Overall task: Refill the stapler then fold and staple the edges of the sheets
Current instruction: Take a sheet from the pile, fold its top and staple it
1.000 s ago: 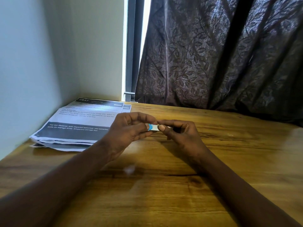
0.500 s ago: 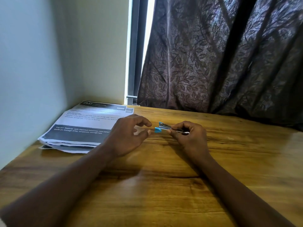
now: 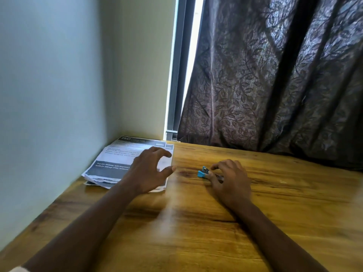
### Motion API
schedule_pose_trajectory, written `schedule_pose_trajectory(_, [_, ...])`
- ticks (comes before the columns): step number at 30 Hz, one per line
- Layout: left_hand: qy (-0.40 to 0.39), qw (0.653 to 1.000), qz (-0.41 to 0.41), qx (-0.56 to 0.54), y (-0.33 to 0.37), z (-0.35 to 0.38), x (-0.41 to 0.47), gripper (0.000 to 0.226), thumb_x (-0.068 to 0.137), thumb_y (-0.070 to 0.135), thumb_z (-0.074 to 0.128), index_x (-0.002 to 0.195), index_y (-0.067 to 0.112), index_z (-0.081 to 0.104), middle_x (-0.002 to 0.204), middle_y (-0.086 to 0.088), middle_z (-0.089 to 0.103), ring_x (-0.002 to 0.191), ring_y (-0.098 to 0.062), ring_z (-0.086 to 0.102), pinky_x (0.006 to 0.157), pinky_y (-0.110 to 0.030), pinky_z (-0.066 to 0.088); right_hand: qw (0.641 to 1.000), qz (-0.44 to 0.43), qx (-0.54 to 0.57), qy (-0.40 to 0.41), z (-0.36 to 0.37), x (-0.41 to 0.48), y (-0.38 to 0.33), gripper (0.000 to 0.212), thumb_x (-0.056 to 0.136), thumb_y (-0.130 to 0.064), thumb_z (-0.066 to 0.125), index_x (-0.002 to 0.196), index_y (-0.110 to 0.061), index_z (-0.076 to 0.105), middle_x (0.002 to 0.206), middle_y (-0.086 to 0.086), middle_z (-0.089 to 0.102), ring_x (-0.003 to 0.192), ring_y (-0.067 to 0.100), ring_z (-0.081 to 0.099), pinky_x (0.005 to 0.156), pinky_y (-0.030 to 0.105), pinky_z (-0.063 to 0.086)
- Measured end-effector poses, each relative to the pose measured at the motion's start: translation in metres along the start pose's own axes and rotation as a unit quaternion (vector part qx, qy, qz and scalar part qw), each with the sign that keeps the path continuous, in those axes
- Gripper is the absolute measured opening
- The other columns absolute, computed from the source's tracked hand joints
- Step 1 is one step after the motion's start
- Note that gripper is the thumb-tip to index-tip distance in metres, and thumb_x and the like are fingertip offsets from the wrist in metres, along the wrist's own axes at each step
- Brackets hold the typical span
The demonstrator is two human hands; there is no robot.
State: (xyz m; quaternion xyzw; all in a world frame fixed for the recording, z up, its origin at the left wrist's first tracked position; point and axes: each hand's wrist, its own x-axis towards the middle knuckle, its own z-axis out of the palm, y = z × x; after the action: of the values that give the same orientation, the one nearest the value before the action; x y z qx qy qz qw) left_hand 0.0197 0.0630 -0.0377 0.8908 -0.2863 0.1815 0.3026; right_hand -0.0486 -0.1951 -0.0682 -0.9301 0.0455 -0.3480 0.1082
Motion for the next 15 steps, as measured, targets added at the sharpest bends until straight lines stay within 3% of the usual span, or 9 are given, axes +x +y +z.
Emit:
schedule_pose_trajectory(3, [-0.049,0.994,-0.040,0.087,-0.028,-0.024,-0.011,0.086,0.074,0.087,0.039,0.142,0.035,0.047,0.155,0.006,0.044,0.144,-0.018,0.039,0.115,-0.045,0.033,0.998,-0.044,0.051,-0.015,0.003,-0.003,-0.019,0.015,0.092,-0.035,0.064,0.102,-0.025,0.069,0.098,-0.006,0.064,0.097,0.015,0.054,0.083,0.035,0.049])
schedule_pose_trajectory(5, [-0.080,0.986,-0.065,0.131,-0.047,-0.036,-0.018,0.111,0.063,0.101,0.020,0.151,0.035,0.034,0.165,0.004,0.027,0.153,-0.017,0.023,0.123,-0.049,0.021,0.994,-0.029,0.092,-0.045,0.009,0.005,-0.038,0.012,0.093,-0.035,0.064,0.098,-0.025,0.069,0.094,-0.008,0.064,0.091,0.012,0.056,0.081,0.036,0.051])
schedule_pose_trajectory(6, [-0.095,0.981,-0.078,0.148,-0.055,-0.039,-0.019,0.111,0.064,0.100,0.017,0.154,0.035,0.028,0.168,0.004,0.020,0.156,-0.017,0.015,0.125,-0.050,0.015,0.991,-0.012,0.121,-0.060,0.015,0.012,-0.049,0.011,0.093,-0.034,0.064,0.095,-0.025,0.069,0.091,-0.008,0.065,0.087,0.011,0.058,0.080,0.037,0.053])
schedule_pose_trajectory(10, [-0.097,0.973,-0.107,0.179,-0.069,-0.034,-0.021,0.077,0.092,0.076,0.031,0.156,0.034,0.022,0.170,0.001,0.012,0.158,-0.019,0.002,0.126,-0.053,0.006,0.973,0.052,0.212,-0.078,0.037,0.053,-0.094,0.010,0.088,-0.024,0.067,0.087,-0.017,0.075,0.084,-0.002,0.074,0.081,0.017,0.068,0.077,0.041,0.058])
schedule_pose_trajectory(12, [-0.117,0.969,-0.115,0.186,-0.073,-0.028,-0.024,0.077,0.093,0.074,0.034,0.156,0.033,0.020,0.170,-0.001,0.011,0.158,-0.022,0.002,0.125,-0.055,0.004,0.967,0.085,0.223,-0.090,0.047,0.073,-0.115,0.015,0.088,-0.025,0.067,0.084,-0.013,0.075,0.085,0.003,0.076,0.085,0.022,0.069,0.075,0.034,0.054])
schedule_pose_trajectory(15, [-0.151,0.966,-0.135,0.163,-0.078,-0.024,-0.026,0.079,0.092,0.075,0.037,0.156,0.032,0.022,0.170,-0.003,0.013,0.157,-0.024,0.006,0.124,-0.058,0.006,0.949,0.157,0.208,-0.176,0.065,0.099,-0.143,0.032,0.090,-0.036,0.067,0.095,-0.005,0.071,0.098,0.010,0.075,0.087,0.026,0.069,0.069,0.033,0.054])
